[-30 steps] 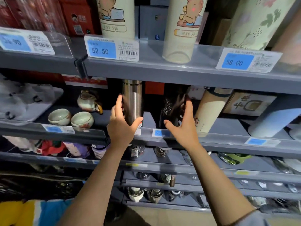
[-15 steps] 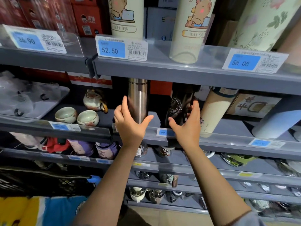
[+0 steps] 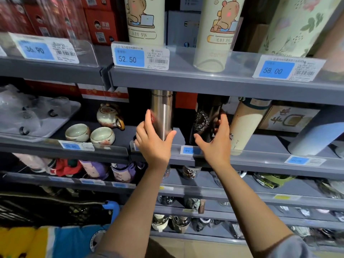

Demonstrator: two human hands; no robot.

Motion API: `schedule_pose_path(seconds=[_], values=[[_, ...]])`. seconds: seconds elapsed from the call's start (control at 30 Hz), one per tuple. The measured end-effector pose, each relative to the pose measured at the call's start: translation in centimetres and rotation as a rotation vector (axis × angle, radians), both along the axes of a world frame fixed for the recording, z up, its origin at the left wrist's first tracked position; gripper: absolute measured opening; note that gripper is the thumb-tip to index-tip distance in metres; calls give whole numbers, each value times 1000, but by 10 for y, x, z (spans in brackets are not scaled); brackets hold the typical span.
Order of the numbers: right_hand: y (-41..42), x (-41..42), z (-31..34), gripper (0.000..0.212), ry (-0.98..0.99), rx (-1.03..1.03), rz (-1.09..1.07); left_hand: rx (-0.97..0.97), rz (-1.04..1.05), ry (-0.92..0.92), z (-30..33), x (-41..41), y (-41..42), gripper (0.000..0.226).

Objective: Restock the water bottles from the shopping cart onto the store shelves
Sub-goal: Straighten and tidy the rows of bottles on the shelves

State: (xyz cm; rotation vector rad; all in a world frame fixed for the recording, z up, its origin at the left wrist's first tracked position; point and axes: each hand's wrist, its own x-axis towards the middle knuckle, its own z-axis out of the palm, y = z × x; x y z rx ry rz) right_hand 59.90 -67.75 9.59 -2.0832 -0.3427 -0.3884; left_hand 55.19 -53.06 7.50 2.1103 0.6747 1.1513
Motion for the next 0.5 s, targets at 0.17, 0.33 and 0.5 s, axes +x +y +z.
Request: schedule_pose_path(seconds=[0.17,0.33,0.5], values=[[0,-1,0,92,-1,5,5,-40,24,-49,-2,1,-7,94],[0,-1,0,92,-9,4,2,-110,-309,-175,1,-10,23,92],[-2,0,-1,92,4,15,23,2,-385,-113,5,-7,30,92]])
